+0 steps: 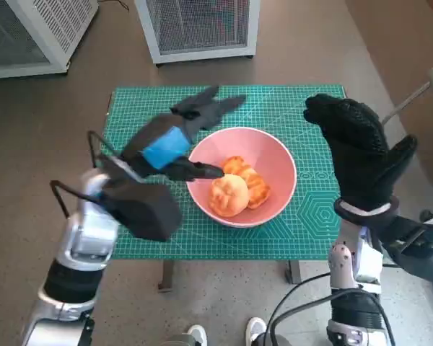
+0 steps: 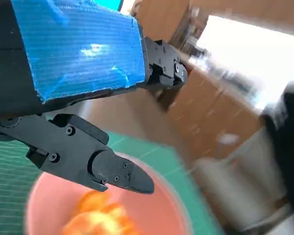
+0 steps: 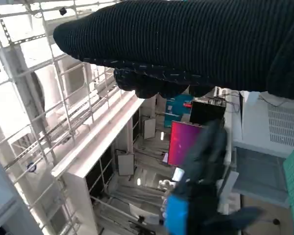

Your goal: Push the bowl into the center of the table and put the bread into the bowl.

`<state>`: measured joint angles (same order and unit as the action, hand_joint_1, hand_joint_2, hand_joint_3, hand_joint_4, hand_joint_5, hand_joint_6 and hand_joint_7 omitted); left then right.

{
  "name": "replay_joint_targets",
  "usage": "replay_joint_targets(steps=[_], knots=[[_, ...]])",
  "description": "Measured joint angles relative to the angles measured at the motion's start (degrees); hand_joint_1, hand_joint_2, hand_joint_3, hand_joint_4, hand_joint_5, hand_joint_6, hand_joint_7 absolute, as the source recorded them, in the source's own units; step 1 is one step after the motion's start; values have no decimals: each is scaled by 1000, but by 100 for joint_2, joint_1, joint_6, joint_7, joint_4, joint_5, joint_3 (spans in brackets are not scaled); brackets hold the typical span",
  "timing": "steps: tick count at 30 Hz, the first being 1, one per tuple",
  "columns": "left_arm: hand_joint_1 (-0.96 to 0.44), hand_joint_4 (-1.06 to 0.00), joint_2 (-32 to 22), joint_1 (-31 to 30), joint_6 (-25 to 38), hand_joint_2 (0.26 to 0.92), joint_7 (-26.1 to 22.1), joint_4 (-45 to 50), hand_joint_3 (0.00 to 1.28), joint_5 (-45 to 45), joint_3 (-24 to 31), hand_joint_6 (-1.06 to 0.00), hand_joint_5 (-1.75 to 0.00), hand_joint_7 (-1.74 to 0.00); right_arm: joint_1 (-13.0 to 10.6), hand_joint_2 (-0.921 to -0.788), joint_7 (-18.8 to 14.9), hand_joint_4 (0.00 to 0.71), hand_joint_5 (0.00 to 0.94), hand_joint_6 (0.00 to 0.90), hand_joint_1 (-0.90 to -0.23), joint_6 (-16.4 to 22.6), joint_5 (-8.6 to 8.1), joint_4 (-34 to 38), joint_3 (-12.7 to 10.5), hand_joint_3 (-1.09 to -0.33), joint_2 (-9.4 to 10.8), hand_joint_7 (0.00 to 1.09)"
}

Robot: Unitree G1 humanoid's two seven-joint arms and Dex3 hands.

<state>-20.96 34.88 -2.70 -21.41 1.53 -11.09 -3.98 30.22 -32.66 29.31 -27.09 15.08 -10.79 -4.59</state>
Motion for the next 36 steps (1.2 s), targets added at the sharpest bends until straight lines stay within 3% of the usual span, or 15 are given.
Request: replay_joint_targets(steps=[2, 4, 8, 13, 23, 29, 36], knots=[[-488, -79, 154, -32, -275, 918, 81, -73, 59, 365, 190, -249, -6, -119, 60, -921, 31, 382, 4, 143, -424, -11, 26, -13, -7, -471, -28, 597], [-511, -114, 350, -45, -592, 919, 138, -167, 166, 775, 355, -134, -19, -391, 131, -921, 67, 382, 3, 148, -420, -25, 43, -13, -10, -474, -62, 601], [-576, -176, 685, -44, -1184, 921, 295, -305, 364, 1244, 547, -27, -56, -651, 326, -921, 167, 388, 6, 163, -413, -58, 102, -7, 2, -482, -73, 611], [-611, -194, 971, -46, -1578, 921, 421, -341, 453, 1575, 650, -4, -79, -673, 541, -921, 296, 394, 9, 172, -413, -68, 289, 33, 3, -487, -121, 618], [-635, -175, 1128, -125, -2240, 921, 679, -670, 441, 1545, 725, 1, -84, -647, 781, -921, 447, 390, 5, 159, -436, -9, 602, 123, 37, -483, -200, 614], [-636, -167, 1130, -131, -2676, 921, 799, -943, 453, 1427, 736, 1, -82, -631, 937, -921, 448, 382, 1, 158, -432, 42, 703, 249, 60, -485, -229, 617], [-628, -163, 1104, -130, -2882, 921, 741, -1171, 460, 1589, 776, 1, -78, -610, 1020, -921, 446, 378, 0, 159, -426, 51, 707, 348, 62, -488, -300, 624]])
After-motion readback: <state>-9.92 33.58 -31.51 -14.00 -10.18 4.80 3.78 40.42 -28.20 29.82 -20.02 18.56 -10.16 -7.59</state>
